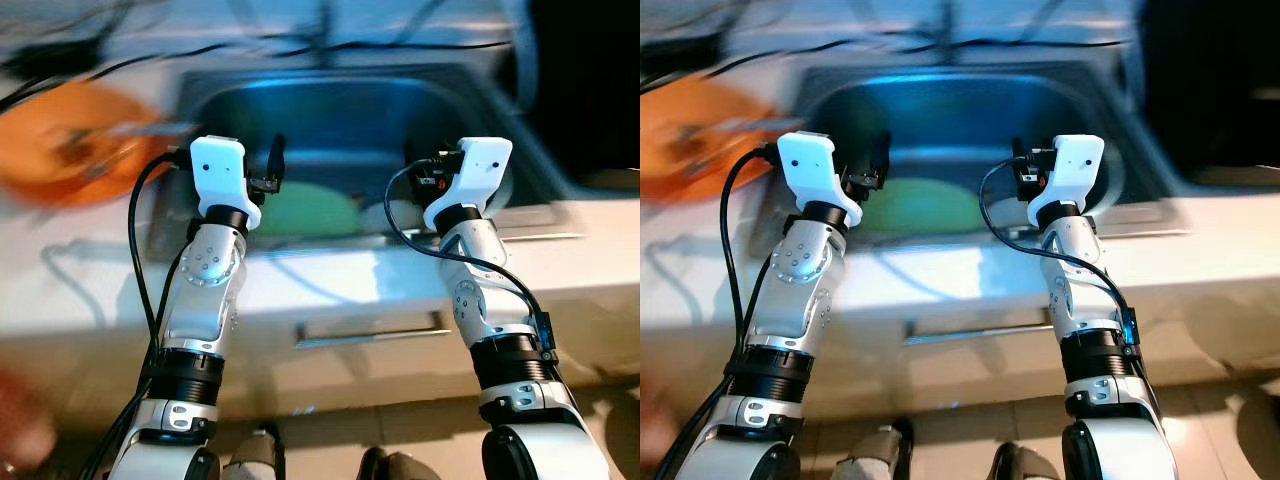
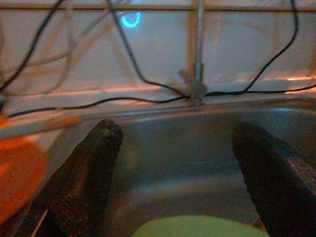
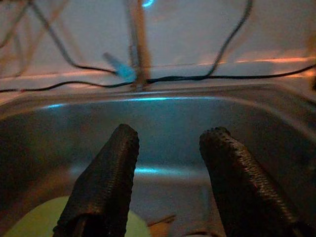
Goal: Kitchen organization
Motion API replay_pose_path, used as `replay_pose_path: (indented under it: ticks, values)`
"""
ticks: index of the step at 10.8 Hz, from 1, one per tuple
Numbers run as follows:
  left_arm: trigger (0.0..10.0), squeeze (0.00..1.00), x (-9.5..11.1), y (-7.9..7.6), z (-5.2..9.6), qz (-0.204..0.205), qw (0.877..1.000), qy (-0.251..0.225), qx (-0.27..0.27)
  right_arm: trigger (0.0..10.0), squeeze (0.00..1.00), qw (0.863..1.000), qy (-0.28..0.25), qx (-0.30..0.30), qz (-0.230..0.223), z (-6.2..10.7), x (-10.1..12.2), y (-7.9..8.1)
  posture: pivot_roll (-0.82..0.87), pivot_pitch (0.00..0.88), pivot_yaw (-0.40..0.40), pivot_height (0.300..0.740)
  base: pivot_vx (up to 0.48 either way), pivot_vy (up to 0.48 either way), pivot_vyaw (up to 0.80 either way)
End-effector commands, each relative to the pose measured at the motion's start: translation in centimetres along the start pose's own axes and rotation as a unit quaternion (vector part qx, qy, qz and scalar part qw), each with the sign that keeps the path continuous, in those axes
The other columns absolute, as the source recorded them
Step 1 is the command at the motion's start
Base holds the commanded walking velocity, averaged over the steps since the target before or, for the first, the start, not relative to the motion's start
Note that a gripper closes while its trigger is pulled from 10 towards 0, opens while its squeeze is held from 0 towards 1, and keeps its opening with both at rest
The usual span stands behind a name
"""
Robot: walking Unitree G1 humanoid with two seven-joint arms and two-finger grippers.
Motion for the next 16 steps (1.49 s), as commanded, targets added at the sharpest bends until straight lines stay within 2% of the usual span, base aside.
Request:
replay_pose_path:
  ticks: [1,5,12,13,14,16]
  values:
    - [10.0,0.0,0.3,0.0,0.0,-0.001,1.0,-0.003,0.0,10.0,0.0,1.0,0.003,-0.001,0.001,-0.2,0.1,0.0,0.04,0.169,-0.008,0.74,0.0,0.0,0.8]
    - [10.0,0.0,0.1,-0.3,0.1,0.0,1.0,0.002,-0.007,10.0,0.0,1.0,0.008,-0.006,0.003,0.0,-0.2,-0.3,0.04,0.174,-0.008,0.74,0.0,0.0,0.8]
    - [10.0,0.0,0.0,-0.7,0.3,0.003,1.0,0.005,-0.014,10.0,0.0,1.0,0.019,-0.007,-0.003,0.1,-0.7,-0.3,0.04,0.173,-0.012,0.74,0.0,0.0,0.0]
    - [10.0,0.0,0.7,-0.9,0.3,-0.02,1.0,-0.007,-0.022,10.0,0.0,1.0,0.02,-0.006,-0.004,0.1,-0.8,-0.3,0.05,0.171,-0.014,0.74,0.0,0.0,0.0]
    - [10.0,0.0,1.6,-1.4,0.3,-0.074,0.996,-0.021,-0.044,10.0,0.0,1.0,0.021,-0.005,-0.006,0.1,-0.8,-0.2,0.05,0.17,-0.015,0.74,0.0,0.0,0.0]
    - [10.0,0.0,2.5,-2.0,0.4,-0.145,0.986,-0.041,-0.07,10.0,0.0,1.0,0.021,-0.004,-0.009,0.1,-0.9,-0.1,0.05,0.172,-0.015,0.74,0.0,0.0,0.0]
Point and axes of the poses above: a point about 5 cm out from each wrist's last joint towards the gripper, its own z axis pointing back from the gripper into the wrist, its own x axis along the axis of the wrist's last joint, y = z × x, the point moved 4 cm from there along -z, pointing out of the wrist towards the gripper, and after that the axes turned 5 degrees about -z, right-handed, at the moved point
